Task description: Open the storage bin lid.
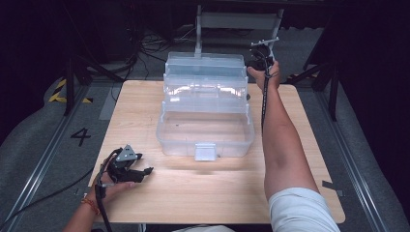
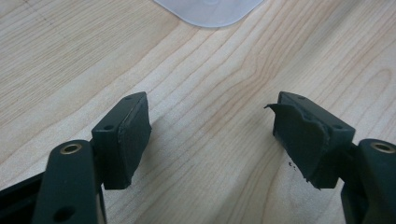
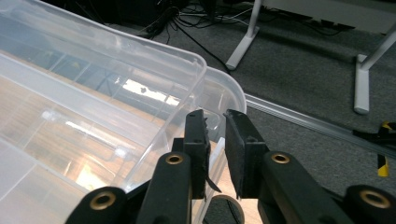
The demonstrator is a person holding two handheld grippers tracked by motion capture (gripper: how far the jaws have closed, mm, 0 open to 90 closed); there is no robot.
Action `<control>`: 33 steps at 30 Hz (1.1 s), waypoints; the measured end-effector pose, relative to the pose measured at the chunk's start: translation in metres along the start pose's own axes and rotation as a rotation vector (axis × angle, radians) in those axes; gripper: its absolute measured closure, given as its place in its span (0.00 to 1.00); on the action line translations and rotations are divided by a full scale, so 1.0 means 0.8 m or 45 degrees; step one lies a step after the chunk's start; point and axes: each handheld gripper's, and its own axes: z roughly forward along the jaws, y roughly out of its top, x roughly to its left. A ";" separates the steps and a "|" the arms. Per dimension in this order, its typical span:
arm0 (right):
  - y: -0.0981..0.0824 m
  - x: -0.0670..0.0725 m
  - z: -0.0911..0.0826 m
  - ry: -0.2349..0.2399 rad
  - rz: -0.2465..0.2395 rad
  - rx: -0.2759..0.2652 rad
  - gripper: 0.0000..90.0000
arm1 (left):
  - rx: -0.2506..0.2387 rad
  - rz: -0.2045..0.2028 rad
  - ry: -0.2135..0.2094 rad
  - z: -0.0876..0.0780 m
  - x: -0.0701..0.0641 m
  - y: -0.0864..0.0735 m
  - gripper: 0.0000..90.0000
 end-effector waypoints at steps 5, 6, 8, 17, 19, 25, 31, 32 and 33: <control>0.000 0.001 -0.005 -0.005 -0.008 -0.009 0.85 | -0.004 -0.001 0.002 0.000 0.000 0.000 0.31; 0.000 0.002 -0.007 -0.005 -0.009 -0.011 0.85 | -0.005 -0.006 -0.001 0.001 0.000 0.000 0.31; 0.000 0.002 -0.010 -0.005 -0.017 -0.016 0.84 | -0.005 -0.007 -0.001 0.001 0.000 0.000 0.31; -0.003 0.009 -0.034 -0.003 -0.051 -0.051 0.83 | -0.001 -0.002 -0.002 0.000 0.000 0.000 0.31; -0.005 0.011 -0.039 -0.012 -0.063 -0.050 0.82 | -0.001 -0.002 -0.002 0.000 0.000 0.000 0.31; -0.013 0.011 -0.056 0.007 -0.074 -0.070 0.79 | 0.002 0.001 -0.001 0.000 0.000 0.000 0.31; -0.022 0.020 -0.068 0.014 -0.122 -0.070 0.78 | 0.001 0.003 0.000 0.000 0.000 0.000 0.31; -0.025 0.022 -0.072 0.015 -0.133 -0.074 0.78 | 0.002 0.002 0.000 0.000 0.000 0.000 0.31; -0.026 0.024 -0.074 0.019 -0.138 -0.075 0.77 | 0.001 0.001 -0.001 0.000 0.000 0.000 0.31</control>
